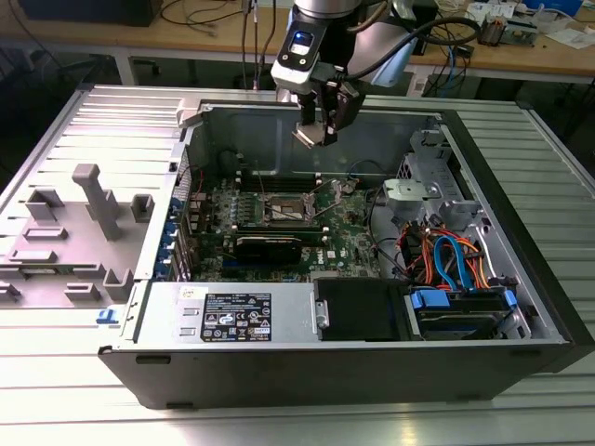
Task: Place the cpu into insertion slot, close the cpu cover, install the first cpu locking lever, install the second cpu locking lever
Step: 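Place the cpu into insertion slot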
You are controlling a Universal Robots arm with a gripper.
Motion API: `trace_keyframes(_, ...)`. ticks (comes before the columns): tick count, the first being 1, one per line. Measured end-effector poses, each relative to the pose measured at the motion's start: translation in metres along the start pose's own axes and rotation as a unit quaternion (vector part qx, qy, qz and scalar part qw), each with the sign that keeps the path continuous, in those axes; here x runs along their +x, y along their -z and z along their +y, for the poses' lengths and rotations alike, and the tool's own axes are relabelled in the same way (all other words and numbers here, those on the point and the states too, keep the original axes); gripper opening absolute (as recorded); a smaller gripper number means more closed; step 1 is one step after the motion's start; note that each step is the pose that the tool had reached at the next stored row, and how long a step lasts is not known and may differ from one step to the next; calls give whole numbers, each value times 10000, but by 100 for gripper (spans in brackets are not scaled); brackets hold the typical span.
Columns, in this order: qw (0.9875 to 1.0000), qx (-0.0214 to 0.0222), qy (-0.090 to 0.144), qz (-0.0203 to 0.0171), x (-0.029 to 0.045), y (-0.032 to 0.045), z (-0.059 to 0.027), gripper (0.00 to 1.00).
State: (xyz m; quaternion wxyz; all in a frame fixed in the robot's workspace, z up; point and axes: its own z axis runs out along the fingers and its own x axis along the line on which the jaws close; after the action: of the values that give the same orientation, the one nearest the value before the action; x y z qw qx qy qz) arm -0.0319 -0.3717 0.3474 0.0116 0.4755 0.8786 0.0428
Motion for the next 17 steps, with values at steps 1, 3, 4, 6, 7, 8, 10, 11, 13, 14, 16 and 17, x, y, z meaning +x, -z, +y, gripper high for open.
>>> trace_keyframes(1,10000,0,-2,0,0,0,0,54)
trace_keyframes(3,10000,-1,-51,-4,0,-1,0,54)
trace_keyframes(4,10000,-2,-85,-7,0,-2,0,54)
trace_keyframes(6,9999,-3,-164,-14,0,-5,0,54)
trace_keyframes(7,9998,-3,-214,-19,0,-7,0,54)
trace_keyframes(8,9997,-4,-254,-22,0,-8,-1,54)
trace_keyframes(10,9996,-4,-299,-25,-1,-8,-1,54)
trace_keyframes(11,9995,-5,-300,-25,0,-9,-1,54)
trace_keyframes(13,9995,-5,-300,-25,0,-9,-1,54)
trace_keyframes(14,9995,-5,-300,-26,0,-9,-1,54)
trace_keyframes(16,9995,-5,-300,-25,0,-9,-1,54)
trace_keyframes(17,9995,-5,-300,-25,0,-9,-1,54)
